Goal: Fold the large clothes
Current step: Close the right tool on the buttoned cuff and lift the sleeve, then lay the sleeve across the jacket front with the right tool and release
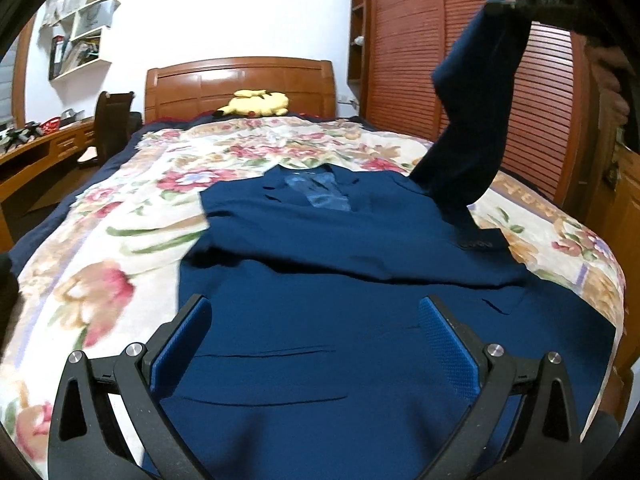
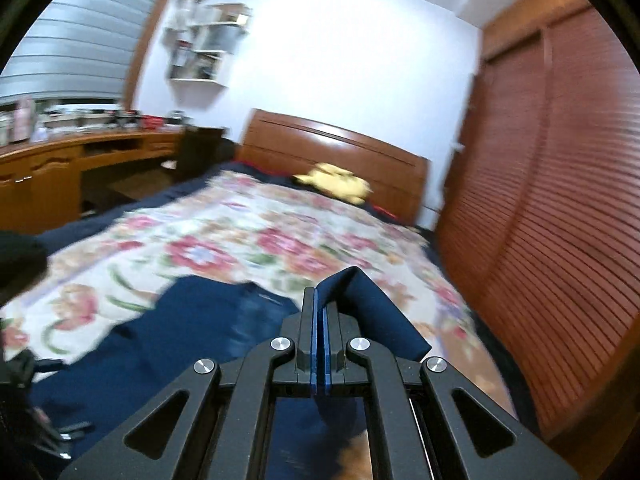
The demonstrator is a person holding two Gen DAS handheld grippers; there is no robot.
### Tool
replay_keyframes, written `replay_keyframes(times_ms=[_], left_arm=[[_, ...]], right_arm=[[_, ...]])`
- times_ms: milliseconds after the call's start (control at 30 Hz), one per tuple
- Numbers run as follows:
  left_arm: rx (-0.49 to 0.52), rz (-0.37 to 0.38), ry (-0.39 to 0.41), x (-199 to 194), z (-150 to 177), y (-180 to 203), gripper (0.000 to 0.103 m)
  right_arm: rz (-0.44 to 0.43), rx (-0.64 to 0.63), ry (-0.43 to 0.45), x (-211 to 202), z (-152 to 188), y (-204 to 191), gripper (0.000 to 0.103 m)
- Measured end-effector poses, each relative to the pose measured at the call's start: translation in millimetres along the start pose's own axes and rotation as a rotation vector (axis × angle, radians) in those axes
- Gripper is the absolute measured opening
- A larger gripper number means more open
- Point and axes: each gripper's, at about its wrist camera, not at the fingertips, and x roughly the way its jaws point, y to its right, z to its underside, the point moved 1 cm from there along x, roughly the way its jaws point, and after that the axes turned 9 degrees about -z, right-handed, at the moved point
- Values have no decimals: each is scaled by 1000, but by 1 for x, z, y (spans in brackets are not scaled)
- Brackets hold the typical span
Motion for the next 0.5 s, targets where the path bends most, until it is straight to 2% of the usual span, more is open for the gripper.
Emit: replay_keyframes(times_ms=[100, 200, 233, 333, 367, 400, 467, 500], left_arm=[[-4, -22, 5, -1, 1, -9, 103], [-6, -38, 8, -2, 2, -16, 103], [-7, -42, 8, -3, 3, -18, 103], [-8, -50, 9, -5, 3, -24, 103], [-9, -52, 10, -5, 4, -25, 103], [-10, -53, 10, -5, 4, -26, 103], [-12, -53, 9, -5, 3, -27, 103], [-13, -53, 9, -4, 3, -27, 103]], right_arm=[[-85, -30, -11, -12, 0, -34, 2], [-161, -23, -96, -9, 11, -59, 2], [-170, -26, -128, -8, 16, -65, 6], [-199, -25, -182, -6, 30, -72, 36], [-213, -23, -189, -9, 36, -76, 53], [-210, -23, -187, -6, 30, -77, 62], [-212, -13, -194, -8, 34, -72, 63], [-214, -8, -203, 5, 29, -75, 63]])
